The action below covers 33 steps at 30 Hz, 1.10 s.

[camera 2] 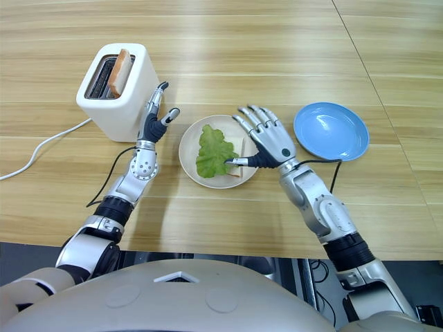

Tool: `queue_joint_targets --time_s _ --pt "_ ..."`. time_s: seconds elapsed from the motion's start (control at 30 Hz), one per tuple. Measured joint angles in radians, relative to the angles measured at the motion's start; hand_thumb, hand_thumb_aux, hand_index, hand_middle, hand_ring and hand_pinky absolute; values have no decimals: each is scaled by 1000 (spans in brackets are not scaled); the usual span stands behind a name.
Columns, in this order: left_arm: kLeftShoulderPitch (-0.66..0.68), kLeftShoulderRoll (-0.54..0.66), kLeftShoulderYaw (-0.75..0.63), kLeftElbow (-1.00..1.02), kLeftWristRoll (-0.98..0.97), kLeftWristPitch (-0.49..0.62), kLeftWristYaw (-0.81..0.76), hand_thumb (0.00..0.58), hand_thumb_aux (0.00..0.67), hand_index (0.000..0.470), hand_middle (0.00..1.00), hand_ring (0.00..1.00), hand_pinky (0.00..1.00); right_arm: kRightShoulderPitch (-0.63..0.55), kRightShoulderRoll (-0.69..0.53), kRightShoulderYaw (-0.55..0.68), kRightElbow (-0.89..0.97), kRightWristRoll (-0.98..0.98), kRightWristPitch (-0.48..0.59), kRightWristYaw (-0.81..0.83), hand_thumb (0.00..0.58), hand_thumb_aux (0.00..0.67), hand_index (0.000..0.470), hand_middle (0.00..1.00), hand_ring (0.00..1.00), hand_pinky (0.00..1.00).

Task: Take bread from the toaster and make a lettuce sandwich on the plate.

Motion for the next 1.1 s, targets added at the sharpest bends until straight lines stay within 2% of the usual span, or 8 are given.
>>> queue_joint_targets --time_s 0.1,0.23,0.37,0.53,0.7,1.1 --pt "71 36 7 -211 108 35 64 0 0 0 0 0 0 7 4 -76 -37 32 12 -14 0 0 0 0 0 0" --pt "126 89 68 -604 324 168 96 0 0 0 0 0 0 8 38 -138 -43 100 9 -26 0 0 0 0 0 0" --pt "110 164 167 -766 450 324 38 0 0 0 0 0 0 9 71 -152 -23 146 5 -27 0 0 0 0 0 0" --pt "99 224 232 -736 520 478 -39 0 0 0 0 0 0 11 80 -151 9 153 2 -27 0 0 0 0 0 0" --pt "55 239 222 -555 524 586 -111 0 0 0 0 0 0 7 80 -150 41 157 -13 -33 0 0 0 0 0 0" --pt "-47 231 134 -289 446 647 -109 0 0 0 0 0 0 8 80 -149 76 156 -21 -46 0 0 0 0 0 0"
